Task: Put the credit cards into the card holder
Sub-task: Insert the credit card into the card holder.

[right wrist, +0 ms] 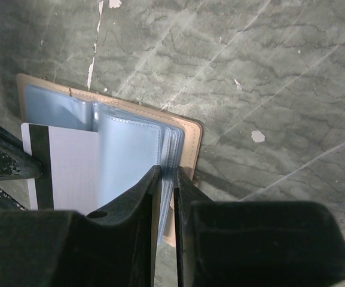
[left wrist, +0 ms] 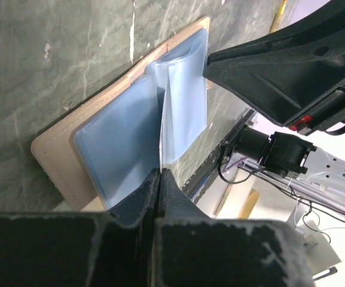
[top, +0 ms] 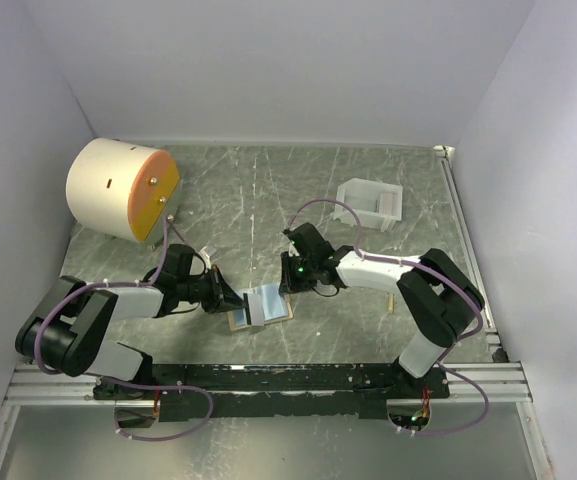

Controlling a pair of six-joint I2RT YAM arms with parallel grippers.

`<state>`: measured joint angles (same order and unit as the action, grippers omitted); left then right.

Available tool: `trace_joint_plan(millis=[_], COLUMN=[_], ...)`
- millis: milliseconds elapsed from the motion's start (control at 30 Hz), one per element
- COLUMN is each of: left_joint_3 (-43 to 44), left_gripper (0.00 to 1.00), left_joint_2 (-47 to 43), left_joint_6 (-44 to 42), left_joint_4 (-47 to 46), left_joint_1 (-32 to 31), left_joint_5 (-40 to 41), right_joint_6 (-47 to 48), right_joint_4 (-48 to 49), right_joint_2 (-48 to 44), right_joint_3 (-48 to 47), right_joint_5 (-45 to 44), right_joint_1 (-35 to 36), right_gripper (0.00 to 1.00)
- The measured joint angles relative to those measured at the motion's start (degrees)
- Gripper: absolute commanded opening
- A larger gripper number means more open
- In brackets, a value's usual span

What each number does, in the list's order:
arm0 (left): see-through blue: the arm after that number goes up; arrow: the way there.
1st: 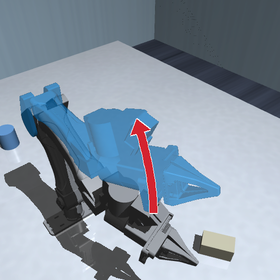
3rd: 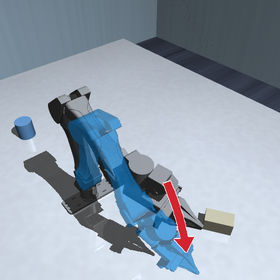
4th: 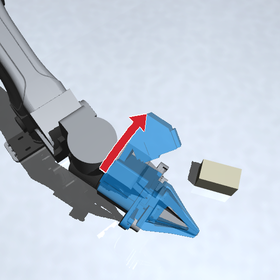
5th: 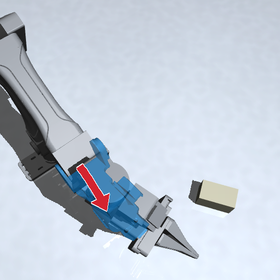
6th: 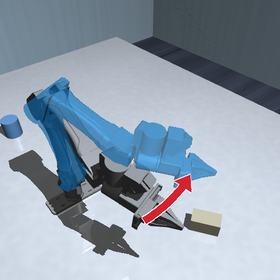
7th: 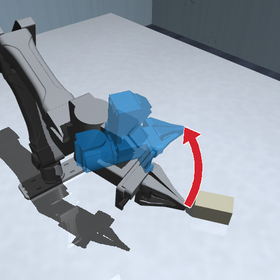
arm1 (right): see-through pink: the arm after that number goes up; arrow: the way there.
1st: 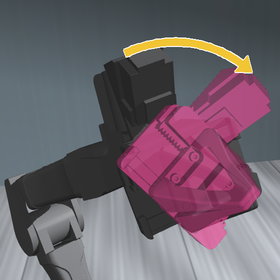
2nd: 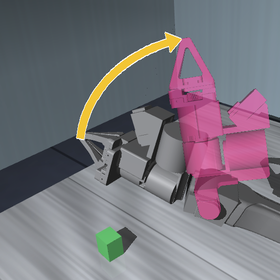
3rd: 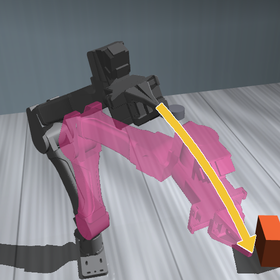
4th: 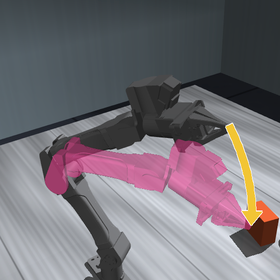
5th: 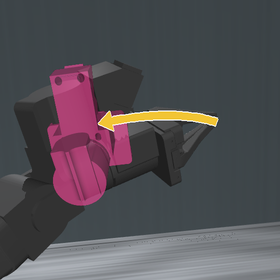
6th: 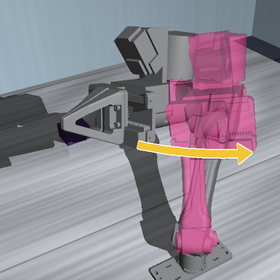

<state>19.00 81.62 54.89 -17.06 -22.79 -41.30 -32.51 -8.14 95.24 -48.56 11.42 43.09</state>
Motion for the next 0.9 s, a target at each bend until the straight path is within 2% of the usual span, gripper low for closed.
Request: trace_joint_plan(millis=[167, 267, 467, 667, 900], left_joint_3=[-0.2, -0.2, -0.2, -0.7, -1.0], left_gripper=[0.07, 0.07, 0.07, 0.07, 0.07], left_joint_2=[0.0, -0.1, -0.7, -0.3, 0.2], left_joint_6=[0.6, 0.9, 1.3, 1.6, 1.4], left_joint_4=[-1.6, -2.2, -3.3, -5.5, -5.4], left_joint_1=[0.1, 0.1, 0.1, 0.1, 0.1], left_joint_5=[-0.4, -0.4, -0.4, -0.4, -0.4], right_joint_6=[-0.2, -0.9, -3.3, -5.0, -5.5], right_joint_4=[-0.5, -1.9, -3.4, -3.4, -3.3], right_joint_2=[-0.4, -1.4, -4.2, -4.7, -4.2], right_joint_3=[0.0, 0.0, 1.0, 2.0, 2.3], right_joint_5=[-0.9, -1.7, -2.0, -2.3, -2.4], right_joint_1=[0.3, 0.6, 1.1, 1.6, 2.8], right_gripper=[0.14, 0.24, 0.32, 0.3, 0.22])
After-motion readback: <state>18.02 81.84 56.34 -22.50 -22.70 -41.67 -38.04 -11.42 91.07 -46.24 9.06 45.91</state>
